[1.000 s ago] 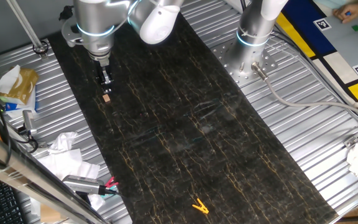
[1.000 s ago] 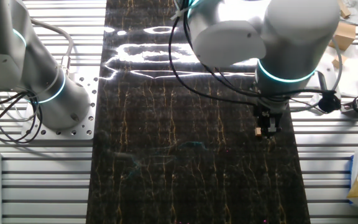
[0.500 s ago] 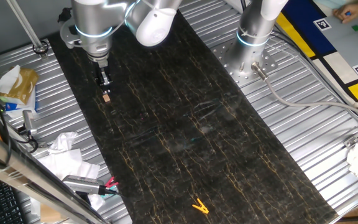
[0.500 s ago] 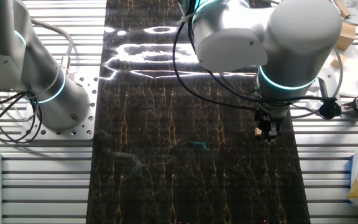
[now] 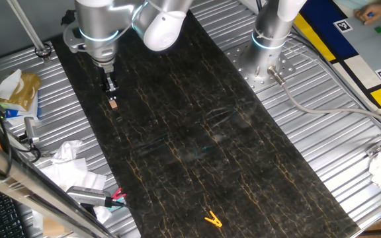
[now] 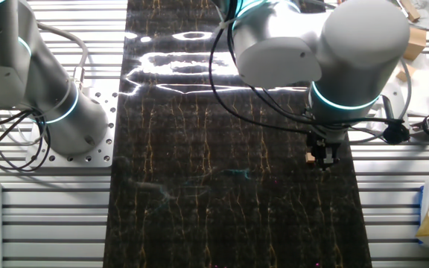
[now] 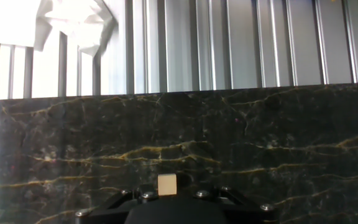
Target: Hold a small block with the gripper and sweep it from left to right on the table
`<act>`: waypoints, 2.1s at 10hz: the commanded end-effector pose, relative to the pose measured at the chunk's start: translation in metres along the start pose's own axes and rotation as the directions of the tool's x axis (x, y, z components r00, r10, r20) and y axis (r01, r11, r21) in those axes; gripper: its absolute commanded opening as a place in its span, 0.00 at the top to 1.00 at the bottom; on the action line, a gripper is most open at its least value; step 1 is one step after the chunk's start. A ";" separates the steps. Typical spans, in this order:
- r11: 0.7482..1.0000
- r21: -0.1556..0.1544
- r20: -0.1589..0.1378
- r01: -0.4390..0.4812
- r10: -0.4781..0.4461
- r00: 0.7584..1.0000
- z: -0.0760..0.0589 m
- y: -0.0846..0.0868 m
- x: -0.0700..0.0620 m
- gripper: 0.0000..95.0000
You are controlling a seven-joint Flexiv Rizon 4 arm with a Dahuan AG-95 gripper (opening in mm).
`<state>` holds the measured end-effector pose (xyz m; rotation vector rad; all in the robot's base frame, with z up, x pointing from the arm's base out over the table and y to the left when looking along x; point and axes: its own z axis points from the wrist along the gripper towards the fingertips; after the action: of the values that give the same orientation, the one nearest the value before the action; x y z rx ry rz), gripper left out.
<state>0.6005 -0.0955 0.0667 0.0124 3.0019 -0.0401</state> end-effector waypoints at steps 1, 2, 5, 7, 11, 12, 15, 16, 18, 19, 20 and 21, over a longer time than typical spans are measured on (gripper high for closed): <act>1.000 -0.002 -0.001 -0.002 0.002 1.000 0.001 0.001 -0.001 0.60; 1.000 -0.003 -0.001 -0.004 0.004 1.000 0.002 0.002 -0.002 0.60; 1.000 -0.003 -0.001 -0.008 0.008 1.000 0.006 0.004 -0.007 0.60; 1.000 -0.003 -0.002 -0.008 0.008 1.000 0.007 0.005 -0.011 0.60; 1.000 -0.003 -0.002 -0.009 0.009 1.000 0.011 0.009 -0.015 0.60; 1.000 -0.002 -0.002 -0.009 0.009 1.000 0.011 0.010 -0.016 0.60; 1.000 -0.004 -0.001 -0.011 0.011 1.000 0.011 0.011 -0.016 0.60; 1.000 -0.004 -0.001 -0.012 0.012 1.000 0.012 0.011 -0.016 0.60; 1.000 -0.005 -0.002 -0.013 0.013 1.000 0.014 0.010 -0.017 0.60; 1.000 -0.005 -0.002 -0.013 0.013 1.000 0.015 0.010 -0.017 0.60; 1.000 -0.006 -0.001 -0.014 0.014 1.000 0.017 0.010 -0.017 0.60; 1.000 -0.007 -0.001 -0.014 0.014 1.000 0.019 0.009 -0.018 0.60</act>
<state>0.6209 -0.0872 0.0497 0.0331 3.0016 -0.0280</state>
